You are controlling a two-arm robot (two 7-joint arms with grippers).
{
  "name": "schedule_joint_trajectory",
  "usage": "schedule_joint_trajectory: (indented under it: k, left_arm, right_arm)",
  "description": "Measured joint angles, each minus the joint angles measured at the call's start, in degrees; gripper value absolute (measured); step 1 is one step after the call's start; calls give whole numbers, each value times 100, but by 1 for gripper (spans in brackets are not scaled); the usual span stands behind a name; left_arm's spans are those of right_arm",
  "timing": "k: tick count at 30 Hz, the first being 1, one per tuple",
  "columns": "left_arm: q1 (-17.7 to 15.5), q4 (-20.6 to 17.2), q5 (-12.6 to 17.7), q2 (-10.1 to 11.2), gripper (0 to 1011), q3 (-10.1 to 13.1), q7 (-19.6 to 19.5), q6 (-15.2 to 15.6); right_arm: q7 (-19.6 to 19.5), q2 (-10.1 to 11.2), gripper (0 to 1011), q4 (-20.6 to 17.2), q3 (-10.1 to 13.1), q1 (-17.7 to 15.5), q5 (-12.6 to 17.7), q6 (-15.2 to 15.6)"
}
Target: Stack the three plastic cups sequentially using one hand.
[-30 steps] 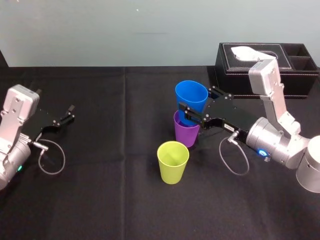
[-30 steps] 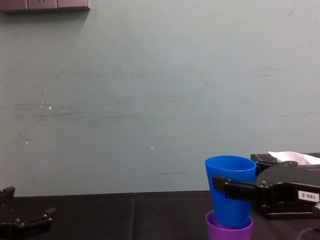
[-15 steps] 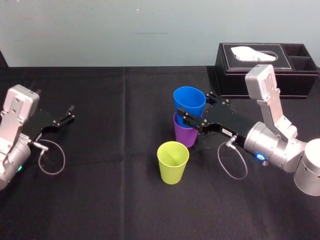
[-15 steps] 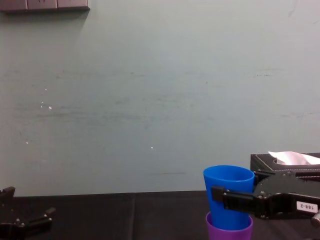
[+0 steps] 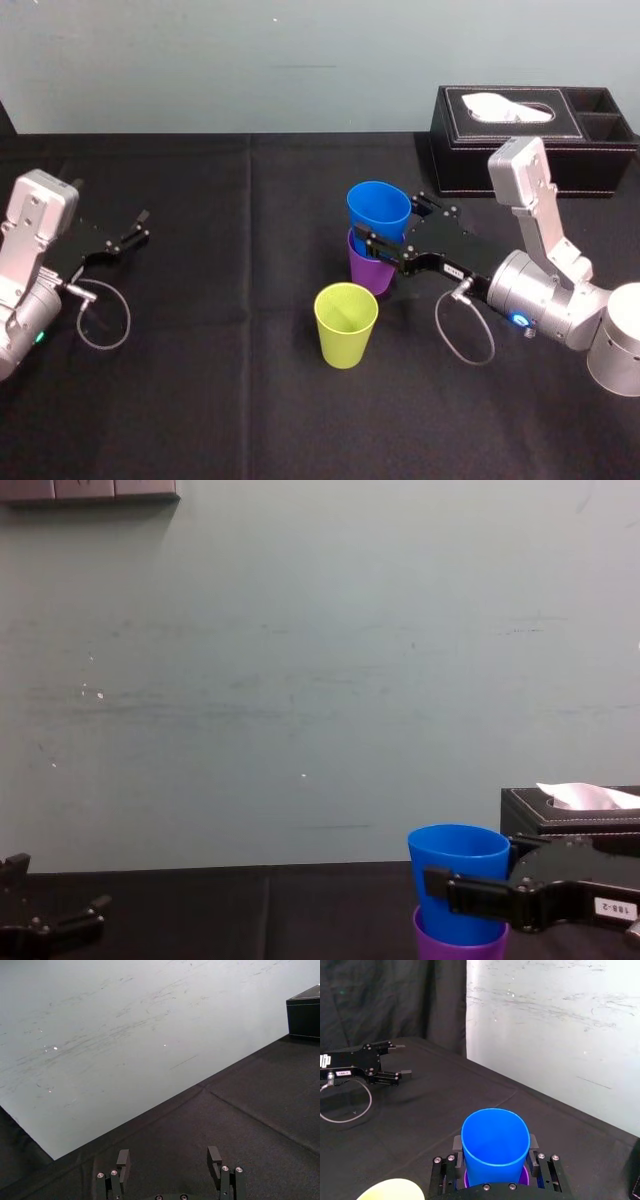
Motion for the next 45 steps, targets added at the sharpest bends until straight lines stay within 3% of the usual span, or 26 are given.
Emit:
schedule_joint_trajectory:
  k: [17,27,45]
  left_arm:
    - [0,0,0,0,1011,0,0,0]
    - [0,0,0,0,1011,0,0,0]
    - [0,0,0,0,1012,0,0,0]
  right_arm:
    - [-1,0,738,-5,5,4,0,2]
    - [-1,0,985,-10,7,4,0,2]
    - [-2,0,1003,-11,7,4,0,2]
